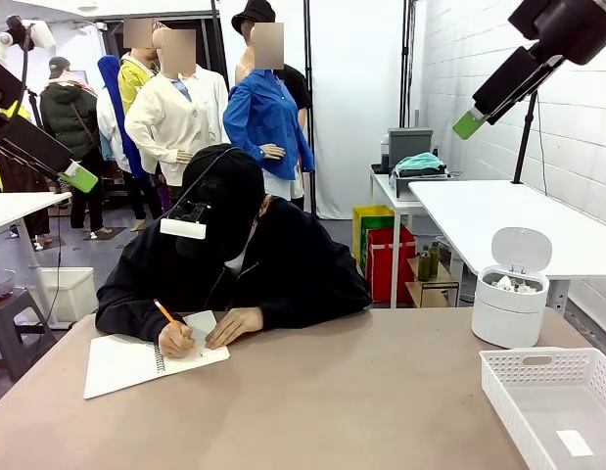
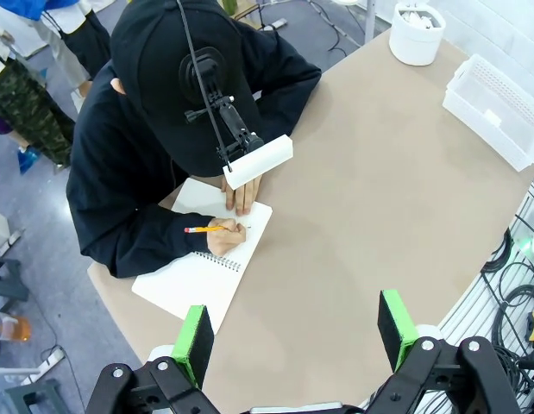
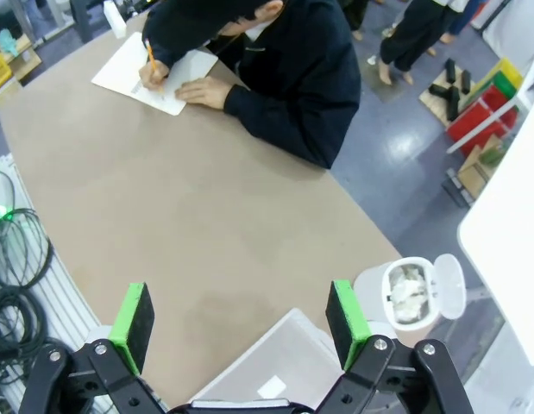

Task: Sort the paper based on its condition.
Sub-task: If a person hands you a paper, place it in the Organizing basket , and if it's crumpled, put it in the Trash can.

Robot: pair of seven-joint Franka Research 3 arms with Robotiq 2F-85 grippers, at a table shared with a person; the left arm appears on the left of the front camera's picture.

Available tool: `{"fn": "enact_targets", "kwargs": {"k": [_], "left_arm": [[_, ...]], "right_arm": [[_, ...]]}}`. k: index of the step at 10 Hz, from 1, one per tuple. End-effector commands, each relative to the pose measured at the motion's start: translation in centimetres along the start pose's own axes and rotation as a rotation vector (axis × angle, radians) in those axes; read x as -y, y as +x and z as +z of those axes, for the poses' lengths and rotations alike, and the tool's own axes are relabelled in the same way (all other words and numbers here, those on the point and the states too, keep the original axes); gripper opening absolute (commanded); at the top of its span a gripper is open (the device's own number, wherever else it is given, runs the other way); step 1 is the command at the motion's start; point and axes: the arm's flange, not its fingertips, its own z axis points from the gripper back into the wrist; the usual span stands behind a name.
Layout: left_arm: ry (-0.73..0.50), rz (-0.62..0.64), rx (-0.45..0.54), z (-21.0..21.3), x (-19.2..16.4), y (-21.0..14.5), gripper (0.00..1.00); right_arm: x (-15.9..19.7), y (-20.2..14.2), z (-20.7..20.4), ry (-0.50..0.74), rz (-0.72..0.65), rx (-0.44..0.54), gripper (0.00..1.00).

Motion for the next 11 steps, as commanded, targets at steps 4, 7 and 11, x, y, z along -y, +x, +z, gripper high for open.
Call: {"fn": "enact_targets", "kwargs": {"k": [4,7,11], "left_arm": [[0.001,0.002,-0.001,0.0,-0.1,0.0,1.00],[0.001,0.002,-0.001,0.0,-0.1,0.0,1.00],[0.001,0.002,-0.001,0.0,-0.1,0.0,1.00]], "right_arm": [[-0.2,0.0,0.8,-0.006,0.001,0.013,1.00],[-0.3,0.0,0.8,-0.007,0.005,0.014,1.00],[-0.5,1.3,-0.5,0.078,0.059,0.061,1.00]]}}
